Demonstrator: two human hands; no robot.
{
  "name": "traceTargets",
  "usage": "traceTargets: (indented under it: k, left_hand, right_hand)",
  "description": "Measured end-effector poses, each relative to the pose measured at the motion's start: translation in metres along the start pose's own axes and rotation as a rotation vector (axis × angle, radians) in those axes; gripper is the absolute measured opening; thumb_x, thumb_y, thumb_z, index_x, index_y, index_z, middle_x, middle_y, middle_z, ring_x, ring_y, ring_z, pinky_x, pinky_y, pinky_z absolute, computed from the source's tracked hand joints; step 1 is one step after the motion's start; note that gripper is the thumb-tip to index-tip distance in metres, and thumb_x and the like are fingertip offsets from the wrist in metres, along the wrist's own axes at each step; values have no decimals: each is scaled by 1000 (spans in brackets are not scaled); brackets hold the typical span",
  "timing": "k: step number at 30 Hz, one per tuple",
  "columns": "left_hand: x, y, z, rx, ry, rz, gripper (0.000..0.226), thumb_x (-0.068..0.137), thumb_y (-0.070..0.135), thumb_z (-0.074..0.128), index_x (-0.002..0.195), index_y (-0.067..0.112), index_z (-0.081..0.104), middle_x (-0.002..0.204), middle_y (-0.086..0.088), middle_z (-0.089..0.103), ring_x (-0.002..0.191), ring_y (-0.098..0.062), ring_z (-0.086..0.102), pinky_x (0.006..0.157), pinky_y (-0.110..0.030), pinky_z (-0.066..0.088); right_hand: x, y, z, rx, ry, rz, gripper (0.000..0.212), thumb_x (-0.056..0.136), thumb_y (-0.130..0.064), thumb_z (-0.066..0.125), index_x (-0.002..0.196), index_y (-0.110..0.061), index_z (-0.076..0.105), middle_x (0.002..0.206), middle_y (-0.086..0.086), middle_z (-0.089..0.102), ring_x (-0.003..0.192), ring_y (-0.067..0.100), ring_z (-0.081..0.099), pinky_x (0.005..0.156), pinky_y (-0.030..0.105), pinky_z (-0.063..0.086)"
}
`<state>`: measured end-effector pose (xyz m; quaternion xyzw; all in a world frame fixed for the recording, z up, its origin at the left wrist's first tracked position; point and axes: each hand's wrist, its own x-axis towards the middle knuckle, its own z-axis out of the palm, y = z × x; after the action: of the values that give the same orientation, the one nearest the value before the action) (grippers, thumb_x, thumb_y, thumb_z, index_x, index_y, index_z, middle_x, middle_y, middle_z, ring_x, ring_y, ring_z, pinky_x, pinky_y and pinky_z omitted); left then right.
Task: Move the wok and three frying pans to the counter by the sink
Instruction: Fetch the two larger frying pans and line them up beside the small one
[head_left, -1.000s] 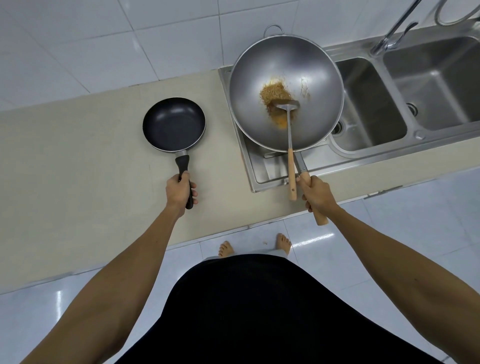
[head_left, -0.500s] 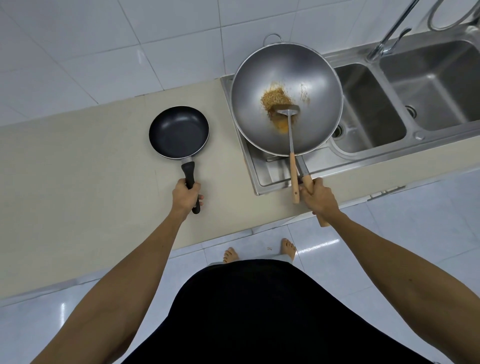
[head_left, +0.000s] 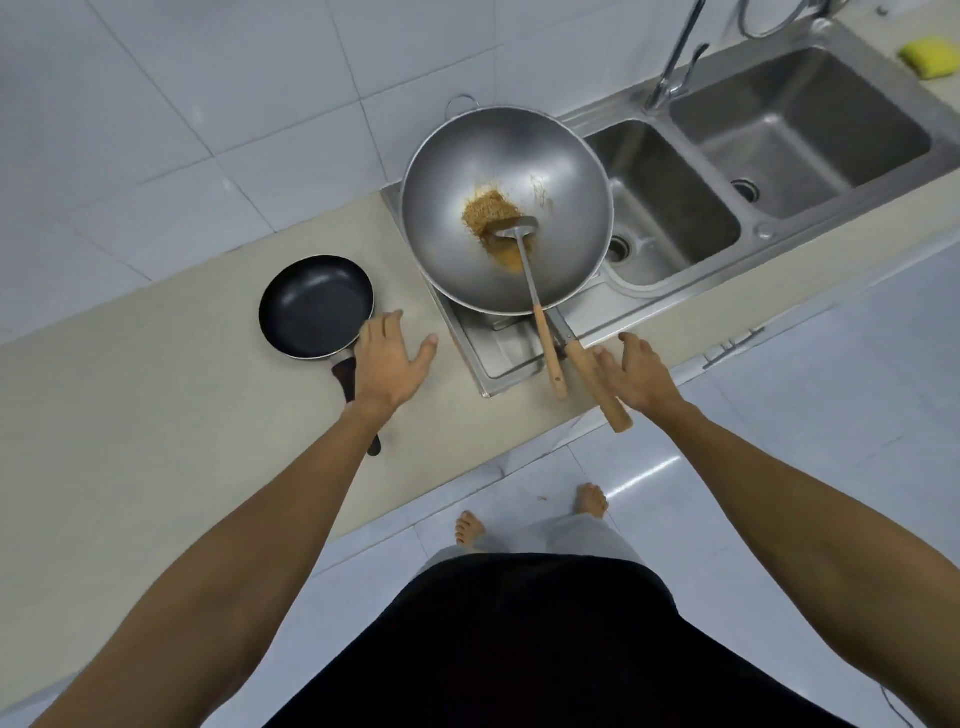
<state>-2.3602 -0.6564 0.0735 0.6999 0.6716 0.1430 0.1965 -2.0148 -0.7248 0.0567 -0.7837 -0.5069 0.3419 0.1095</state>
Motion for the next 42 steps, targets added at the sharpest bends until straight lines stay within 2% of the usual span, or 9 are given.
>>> traceTargets:
  k: [3,8,12,14,18,23,27,33,42]
  left_hand:
    - [13,44,11,55,-70,183,65,98,46,55,142,-1,47,143,-21,52,135,-37,41,112,-46,31]
    - [31,139,42,121,-209,288,79,99,62,37,152,3,33,159,-20,34,150,-40,19,121,-55,19]
    - [42,226,75,140,-306,352,80,100,61,32,157,5,24,166,-20,21,155,-38,6,124,-54,9]
    - [39,277,99,183,-352,370,79,101,59,32,157,4,23,166,-19,21,154,-39,7,124,-52,9]
    - [33,352,144,277,-366,418,75,102,56,35,152,0,31,160,-24,31,149,-41,20,121,-49,14]
    - [13,452,207,261,-477,459,79,101,60,33,156,4,25,166,-18,21,154,-38,7,123,-51,10]
    - [19,525,245,325,-515,535,80,102,60,31,158,3,22,167,-18,19,155,-38,6,124,-50,8]
    - [61,644,294,328,-508,610,80,101,60,32,158,4,22,167,-17,21,155,-39,7,123,-49,10]
    - [163,839,392,337,-534,698,77,102,57,33,155,1,27,163,-20,28,151,-40,17,121,-49,17]
  right_hand:
    - [-1,18,-26,-42,36,15,74,105,-55,40,157,-2,31,158,26,40,143,42,40,116,58,33]
    - [-1,72,-90,-119,87,18,72,106,-54,37,157,-3,33,163,21,36,149,41,34,119,61,28]
    - [-1,136,-154,-135,122,71,71,107,-55,32,158,-6,33,165,19,34,149,41,31,118,59,26]
    - [-4,181,-188,-157,136,113,73,107,-58,29,159,-7,31,166,18,31,150,40,30,119,59,25]
    - [-6,252,-238,-182,151,164,76,105,-61,26,159,-7,31,165,19,33,149,41,30,118,59,26]
    - [-11,346,-307,-211,183,252,75,105,-61,25,155,-7,36,161,18,38,145,40,35,114,59,29]
    - [-3,400,-358,-228,210,297,75,105,-62,25,155,-7,36,161,19,38,145,40,34,114,59,30]
    - [38,462,-429,-238,230,296,74,106,-60,26,157,-7,33,162,19,36,147,40,32,115,58,29]
    - [156,553,-556,-212,230,347,74,106,-60,26,158,-7,30,164,20,32,148,40,30,116,57,28]
